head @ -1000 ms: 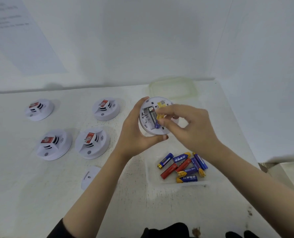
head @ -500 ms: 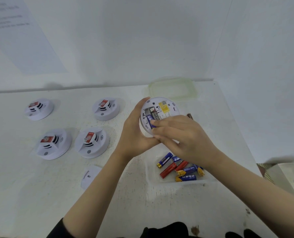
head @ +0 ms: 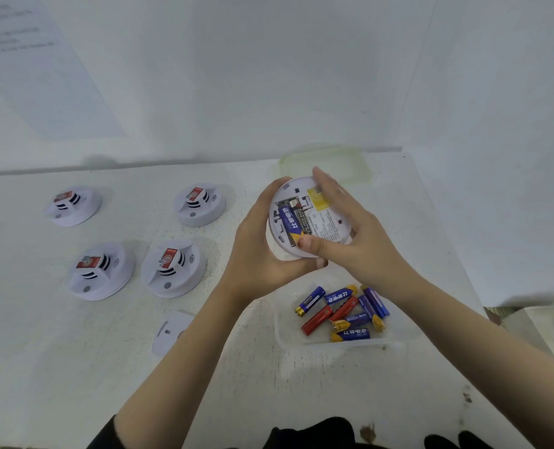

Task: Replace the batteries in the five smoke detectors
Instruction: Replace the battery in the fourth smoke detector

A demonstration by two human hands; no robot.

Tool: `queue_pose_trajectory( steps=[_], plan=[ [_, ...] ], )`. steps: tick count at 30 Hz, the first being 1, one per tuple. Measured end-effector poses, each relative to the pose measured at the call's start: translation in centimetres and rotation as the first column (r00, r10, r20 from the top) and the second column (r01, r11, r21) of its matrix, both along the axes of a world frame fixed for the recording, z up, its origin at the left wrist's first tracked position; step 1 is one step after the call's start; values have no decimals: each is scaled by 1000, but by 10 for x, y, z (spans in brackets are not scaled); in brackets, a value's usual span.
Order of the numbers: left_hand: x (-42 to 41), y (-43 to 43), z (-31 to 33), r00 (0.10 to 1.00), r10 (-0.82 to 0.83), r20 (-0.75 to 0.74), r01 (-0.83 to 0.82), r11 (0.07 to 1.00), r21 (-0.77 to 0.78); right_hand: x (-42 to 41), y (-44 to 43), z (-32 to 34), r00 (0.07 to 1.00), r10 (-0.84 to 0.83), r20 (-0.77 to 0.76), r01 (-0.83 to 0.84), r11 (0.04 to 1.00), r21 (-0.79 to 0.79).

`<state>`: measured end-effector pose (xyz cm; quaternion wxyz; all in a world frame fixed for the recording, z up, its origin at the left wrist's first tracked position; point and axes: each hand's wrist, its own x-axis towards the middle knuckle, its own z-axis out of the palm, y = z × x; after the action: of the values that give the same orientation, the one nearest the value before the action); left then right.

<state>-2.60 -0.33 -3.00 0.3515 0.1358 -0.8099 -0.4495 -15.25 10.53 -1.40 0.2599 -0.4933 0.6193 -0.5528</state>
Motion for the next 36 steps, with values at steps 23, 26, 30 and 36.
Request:
queue_pose_trajectory(
  steps=[23, 26, 30, 36],
  plan=[
    [16, 16, 4, 999, 22, 28, -20, 998, -64, 26, 8, 1, 987, -128, 93, 135, 988, -74],
    [22, 15, 2, 998, 22, 65, -19, 999, -49, 34, 9, -1, 984, -147, 96, 153, 986, -61],
    [34, 15, 1, 996, 30, 86, -28, 999, -16, 50, 9, 0, 981, -142, 132, 152, 986, -65],
    [70, 6, 4, 992, 55, 116, -53, 998, -15, 85, -5, 1, 974, -194, 116, 204, 976, -80]
  ],
)
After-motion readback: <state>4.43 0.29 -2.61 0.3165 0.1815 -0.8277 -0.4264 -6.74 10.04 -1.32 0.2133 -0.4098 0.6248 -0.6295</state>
